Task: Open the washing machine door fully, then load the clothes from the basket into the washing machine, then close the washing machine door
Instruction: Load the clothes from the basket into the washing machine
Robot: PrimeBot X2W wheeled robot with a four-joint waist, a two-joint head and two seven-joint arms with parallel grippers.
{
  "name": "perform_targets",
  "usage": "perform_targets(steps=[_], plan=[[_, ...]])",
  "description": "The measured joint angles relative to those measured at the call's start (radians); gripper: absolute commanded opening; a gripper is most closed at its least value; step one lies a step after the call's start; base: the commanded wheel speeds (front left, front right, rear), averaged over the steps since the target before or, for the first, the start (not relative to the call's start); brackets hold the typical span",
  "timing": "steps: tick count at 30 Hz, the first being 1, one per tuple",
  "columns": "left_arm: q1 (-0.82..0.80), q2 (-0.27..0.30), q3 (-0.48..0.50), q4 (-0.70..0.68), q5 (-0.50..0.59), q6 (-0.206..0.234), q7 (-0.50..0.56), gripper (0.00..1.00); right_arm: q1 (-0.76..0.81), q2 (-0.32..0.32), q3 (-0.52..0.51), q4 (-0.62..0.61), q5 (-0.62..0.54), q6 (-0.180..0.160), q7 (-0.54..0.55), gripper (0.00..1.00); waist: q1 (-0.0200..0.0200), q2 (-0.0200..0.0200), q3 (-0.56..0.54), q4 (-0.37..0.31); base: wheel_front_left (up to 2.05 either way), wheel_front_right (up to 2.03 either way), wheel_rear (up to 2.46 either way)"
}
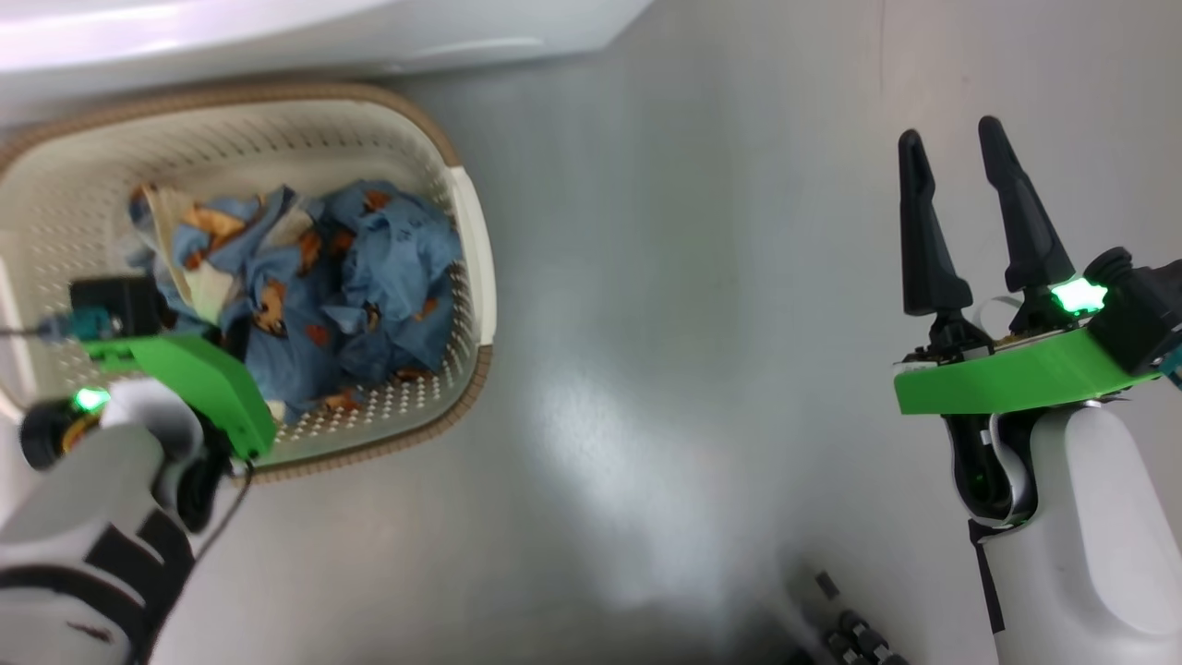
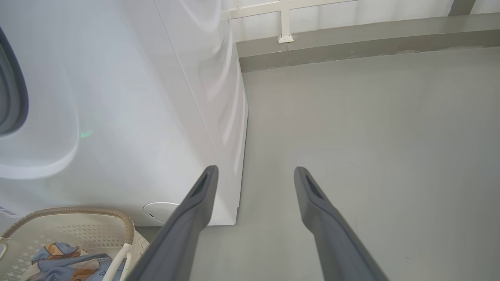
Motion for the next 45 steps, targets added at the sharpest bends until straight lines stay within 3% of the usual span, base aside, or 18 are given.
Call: perform_targets(steps=[10, 14, 30, 45], plan=[[0.118, -0.012, -0.068, -0.022, -0.047, 0.000, -0.106, 0.00, 0.076, 0.000, 0.000, 0.048, -0.045, 0.000, 0.000, 1.00, 0.0000, 0.0000, -0.159, 0.036, 0.00, 0.00, 0.00], [0.154, -0.016, -0.035, -0.045, -0.036, 0.000, -0.107, 0.00, 0.126, 0.000, -0.007, 0.063, -0.061, 0.000, 0.000, 1.00, 0.0000, 0.0000, -0.230, 0.053, 0.00, 0.00, 0.00], [0.423, -0.047, 0.372, -0.268, 0.330, 0.000, -0.108, 0.00, 0.313, -0.041, -0.030, 0.100, -0.070, 0.000, 0.000, 1.00, 0.0000, 0.0000, -0.518, 0.128, 0.00, 0.00, 0.00], [0.763, -0.135, 0.786, -0.666, 0.658, 0.000, -0.108, 0.00, 0.418, -0.052, -0.067, 0.097, -0.068, 0.000, 0.000, 1.00, 0.0001, 0.0000, -0.674, 0.192, 0.00, 0.00, 0.00]])
